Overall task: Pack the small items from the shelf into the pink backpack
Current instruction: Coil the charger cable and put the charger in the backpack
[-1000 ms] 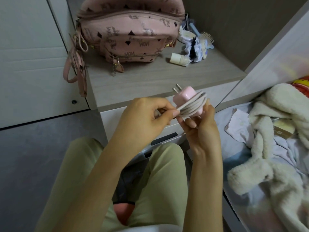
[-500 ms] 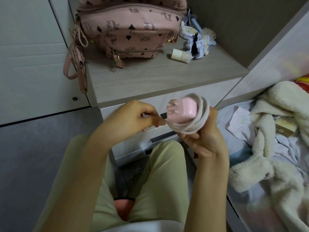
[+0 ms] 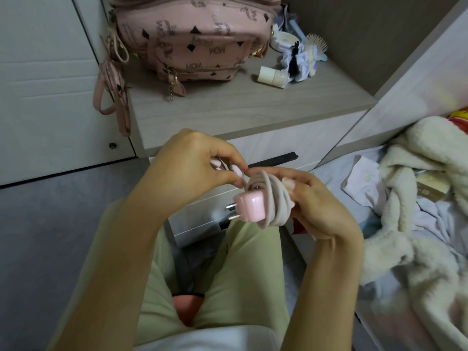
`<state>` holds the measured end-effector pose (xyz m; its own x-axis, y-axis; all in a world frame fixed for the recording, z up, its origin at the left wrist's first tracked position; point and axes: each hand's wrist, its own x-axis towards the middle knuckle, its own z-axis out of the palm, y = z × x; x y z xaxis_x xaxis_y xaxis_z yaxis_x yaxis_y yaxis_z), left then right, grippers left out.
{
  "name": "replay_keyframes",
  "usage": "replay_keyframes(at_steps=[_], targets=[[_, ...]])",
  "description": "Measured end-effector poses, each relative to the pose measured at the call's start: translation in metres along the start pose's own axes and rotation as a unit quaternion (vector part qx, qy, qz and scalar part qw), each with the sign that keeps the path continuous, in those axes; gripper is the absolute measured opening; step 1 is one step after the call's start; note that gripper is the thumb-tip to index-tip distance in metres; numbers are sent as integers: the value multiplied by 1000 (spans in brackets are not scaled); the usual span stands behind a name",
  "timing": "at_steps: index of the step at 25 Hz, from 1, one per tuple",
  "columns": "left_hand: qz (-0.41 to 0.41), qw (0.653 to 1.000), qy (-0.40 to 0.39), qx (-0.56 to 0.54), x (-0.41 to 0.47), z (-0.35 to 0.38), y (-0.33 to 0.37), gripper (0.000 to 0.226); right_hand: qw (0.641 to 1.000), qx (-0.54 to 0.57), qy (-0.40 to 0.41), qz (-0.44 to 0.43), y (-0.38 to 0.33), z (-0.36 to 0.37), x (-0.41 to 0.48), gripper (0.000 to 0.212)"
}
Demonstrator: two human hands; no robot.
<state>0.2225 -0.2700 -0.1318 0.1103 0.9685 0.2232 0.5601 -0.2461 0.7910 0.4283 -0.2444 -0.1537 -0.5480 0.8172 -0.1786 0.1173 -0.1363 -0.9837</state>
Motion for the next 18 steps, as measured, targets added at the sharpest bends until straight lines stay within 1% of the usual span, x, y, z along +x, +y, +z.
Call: replay_keyframes(at_steps=[2,4,8,10,11,14,16,18], targets=[[-23,999,24,-28,0,-1,2,17,1000,-9,4,7,-2,4,-1,27],[-28,998,48,-22,1,0,4,14,1000,-2,13,-6,-4,9,-1,26],[9,995,100,-4,-1,0,10,9,997,15,56,-57,-10,17,3,23],[26,995,93,-25,-1,-3,12,10,993,13,81,-89,-14,20,3,23],[38,996,70,-34,0,-5,13,17,989,13,101,-105,-16,21,4,23],[76,996,-25,-35,2,-7,12,50,976,27,170,-131,-21,23,7,23],[82,994,-36,-58,5,-5,11,68,970,32,204,-129,-24,28,10,22],[82,991,-27,-100,10,-7,13,70,966,43,223,-124,-30,34,14,21]])
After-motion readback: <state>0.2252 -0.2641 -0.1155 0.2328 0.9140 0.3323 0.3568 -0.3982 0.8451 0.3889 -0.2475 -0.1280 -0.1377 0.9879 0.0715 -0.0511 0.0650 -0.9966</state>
